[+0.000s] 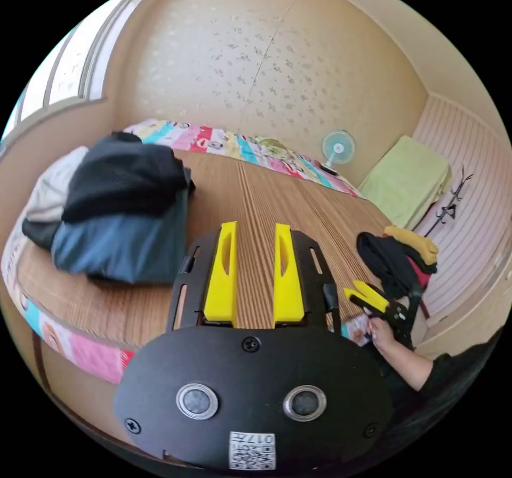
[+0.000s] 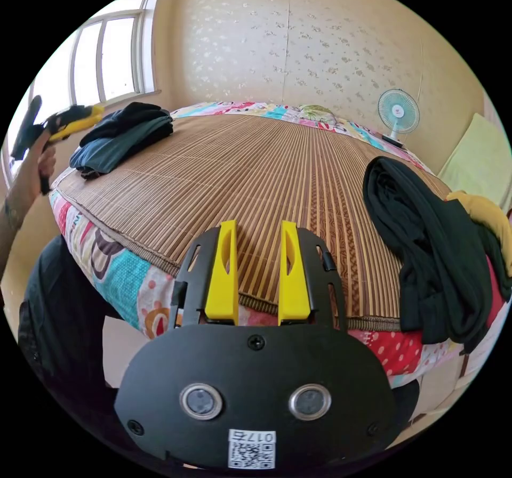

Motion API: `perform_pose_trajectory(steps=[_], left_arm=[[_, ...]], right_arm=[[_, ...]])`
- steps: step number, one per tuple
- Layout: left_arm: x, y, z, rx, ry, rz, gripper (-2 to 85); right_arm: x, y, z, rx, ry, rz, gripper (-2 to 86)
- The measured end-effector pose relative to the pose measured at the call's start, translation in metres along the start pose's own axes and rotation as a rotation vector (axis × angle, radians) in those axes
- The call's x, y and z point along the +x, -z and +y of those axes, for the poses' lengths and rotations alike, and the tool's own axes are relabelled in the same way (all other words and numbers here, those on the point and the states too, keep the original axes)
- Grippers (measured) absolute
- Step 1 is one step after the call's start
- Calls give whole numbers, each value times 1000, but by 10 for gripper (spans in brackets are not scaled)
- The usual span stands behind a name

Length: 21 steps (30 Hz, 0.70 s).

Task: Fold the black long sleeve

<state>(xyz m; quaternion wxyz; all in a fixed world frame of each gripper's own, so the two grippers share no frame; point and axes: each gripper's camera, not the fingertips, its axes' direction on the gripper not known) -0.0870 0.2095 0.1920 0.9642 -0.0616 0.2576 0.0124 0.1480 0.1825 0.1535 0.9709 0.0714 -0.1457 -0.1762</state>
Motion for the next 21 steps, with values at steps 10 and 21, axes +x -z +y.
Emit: perform_pose_trajectory(steps=[10, 21], left_arm=[[-74, -96, -86, -221, 40, -464, 104], [-18, 36, 160, 41, 124, -190, 32]], right_arm=[[10, -15, 27, 12, -13, -42, 122], [20, -28, 48, 13, -7, -31, 121]])
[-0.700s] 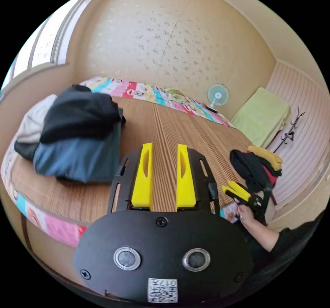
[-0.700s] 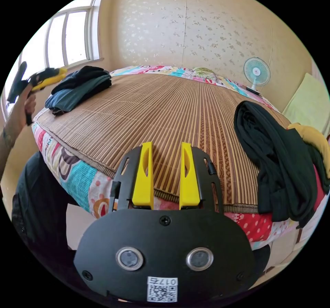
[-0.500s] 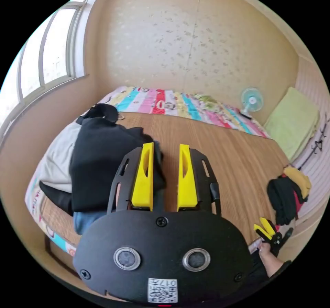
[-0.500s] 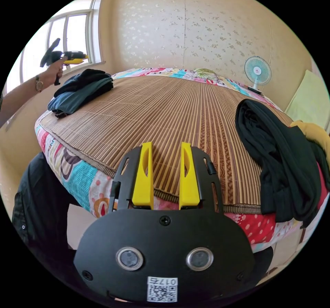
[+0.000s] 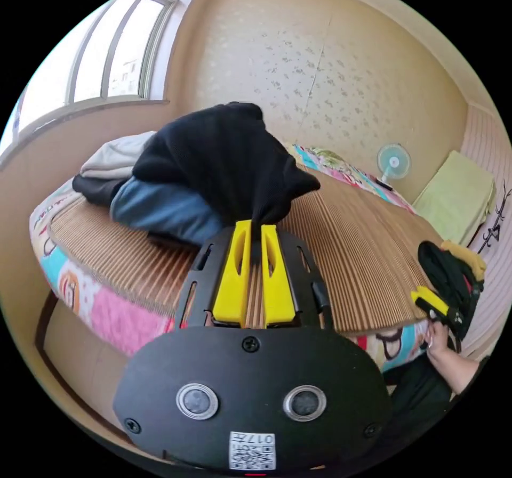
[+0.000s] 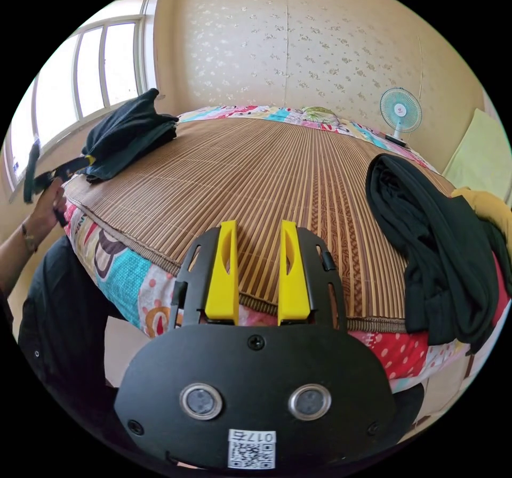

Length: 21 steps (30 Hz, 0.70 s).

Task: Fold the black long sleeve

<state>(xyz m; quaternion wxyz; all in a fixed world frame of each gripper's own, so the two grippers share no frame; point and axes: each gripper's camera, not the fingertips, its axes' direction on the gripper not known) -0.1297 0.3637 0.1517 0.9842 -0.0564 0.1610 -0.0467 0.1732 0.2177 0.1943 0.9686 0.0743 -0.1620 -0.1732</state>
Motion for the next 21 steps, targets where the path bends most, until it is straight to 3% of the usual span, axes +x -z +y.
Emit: perform_pose_trajectory(steps=[5, 7, 13, 19, 21], left_arm=[[2, 37, 77, -275, 60, 266, -6], [12, 61, 89, -237, 59, 324, -6], [83, 78, 15, -128, -182, 223, 47], [182, -41, -66, -205, -411, 115, 99], [207, -121, -80, -387, -463, 36, 107]], right_arm=[[3, -4, 7, 4, 9, 16, 120], [6, -6, 9, 4, 9, 16, 120], [12, -11, 15, 4, 12, 22, 119], [17, -16, 19, 4, 18, 35, 118], [20, -18, 20, 3, 18, 34, 118]])
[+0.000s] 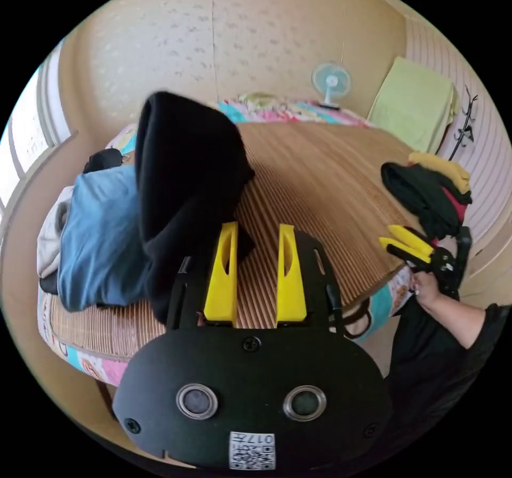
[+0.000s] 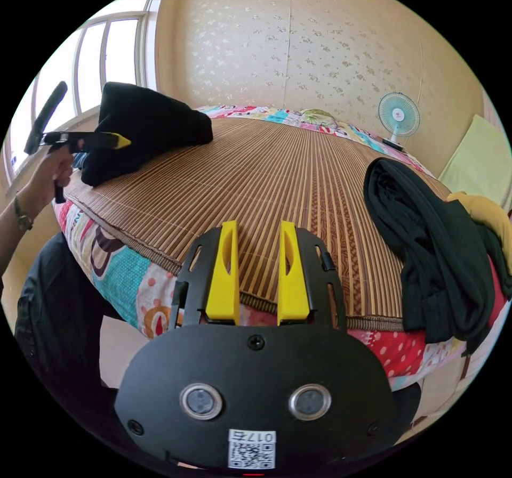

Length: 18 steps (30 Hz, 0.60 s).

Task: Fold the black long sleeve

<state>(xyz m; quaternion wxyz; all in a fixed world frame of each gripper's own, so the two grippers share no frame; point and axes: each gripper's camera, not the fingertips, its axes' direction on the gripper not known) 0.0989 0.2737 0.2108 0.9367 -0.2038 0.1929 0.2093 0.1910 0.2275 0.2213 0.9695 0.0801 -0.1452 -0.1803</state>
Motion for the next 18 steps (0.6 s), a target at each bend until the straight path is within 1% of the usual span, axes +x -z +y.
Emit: perform_pose_trajectory(steps=[2, 3, 9, 11, 14, 16, 18], left_arm=[[5, -46, -19, -128, -6, -74, 100], [8, -47, -21, -82, 18, -103, 91], [16, -49, -30, -85, 66, -160, 31], [7, -45, -34, -96, 74, -114, 13], [-9, -25, -32, -78, 69, 26, 1], [-9, -2, -27, -38, 20, 76, -1], [0, 29, -22, 13, -77, 154, -2]], right_arm=[[2, -2, 1, -1, 0, 0, 117], [2, -3, 1, -1, 1, 3, 117], [3, -10, 2, -1, 7, 31, 112], [3, -11, 2, 0, 9, 32, 112], [5, -13, 2, 0, 9, 33, 111], [5, -15, 2, 1, 10, 34, 110], [6, -16, 1, 3, 10, 35, 110]])
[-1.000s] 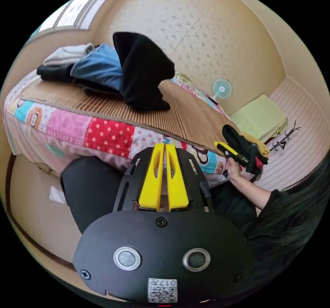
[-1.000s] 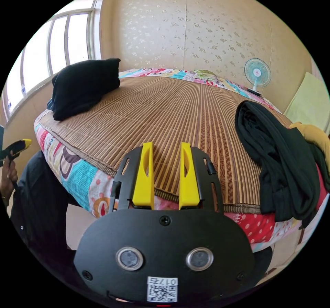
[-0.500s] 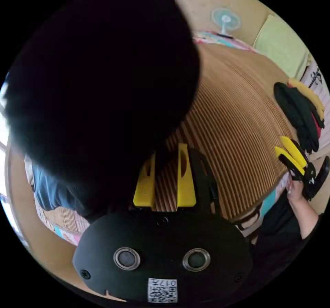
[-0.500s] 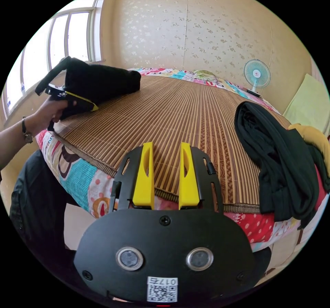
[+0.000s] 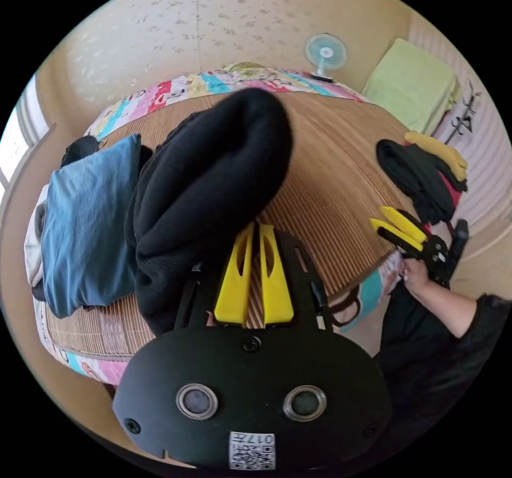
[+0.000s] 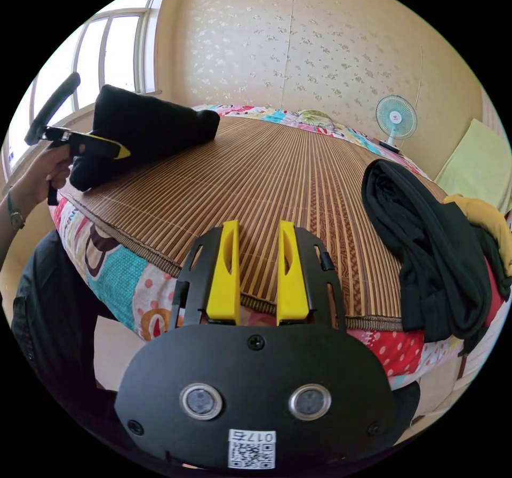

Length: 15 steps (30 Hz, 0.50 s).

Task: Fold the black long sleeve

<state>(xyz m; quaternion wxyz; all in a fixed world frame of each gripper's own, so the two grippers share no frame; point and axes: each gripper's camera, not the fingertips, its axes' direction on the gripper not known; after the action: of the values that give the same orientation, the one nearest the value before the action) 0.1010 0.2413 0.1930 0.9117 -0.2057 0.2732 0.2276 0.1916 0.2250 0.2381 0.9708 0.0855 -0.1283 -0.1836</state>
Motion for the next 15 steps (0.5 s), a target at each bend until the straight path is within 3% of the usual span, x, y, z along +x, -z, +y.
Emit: perform_pose_trajectory(steps=[4, 7, 9, 13, 15], left_arm=[[18, 44, 2, 53, -143, 218, -5], [17, 84, 6, 185, -181, 481, -7], [-17, 111, 1, 328, -72, 710, -8], [-91, 147, -8, 542, 57, 958, -9], [-140, 170, 4, 735, 109, 1101, -8]], right_arm=[[0, -2, -1, 1, 1, 3, 109], [0, -3, -2, 2, 1, 4, 109], [-1, -4, -3, 2, 1, 3, 108], [-1, -6, -5, 1, -1, 2, 108], [-2, -6, -6, 1, -2, 2, 107]])
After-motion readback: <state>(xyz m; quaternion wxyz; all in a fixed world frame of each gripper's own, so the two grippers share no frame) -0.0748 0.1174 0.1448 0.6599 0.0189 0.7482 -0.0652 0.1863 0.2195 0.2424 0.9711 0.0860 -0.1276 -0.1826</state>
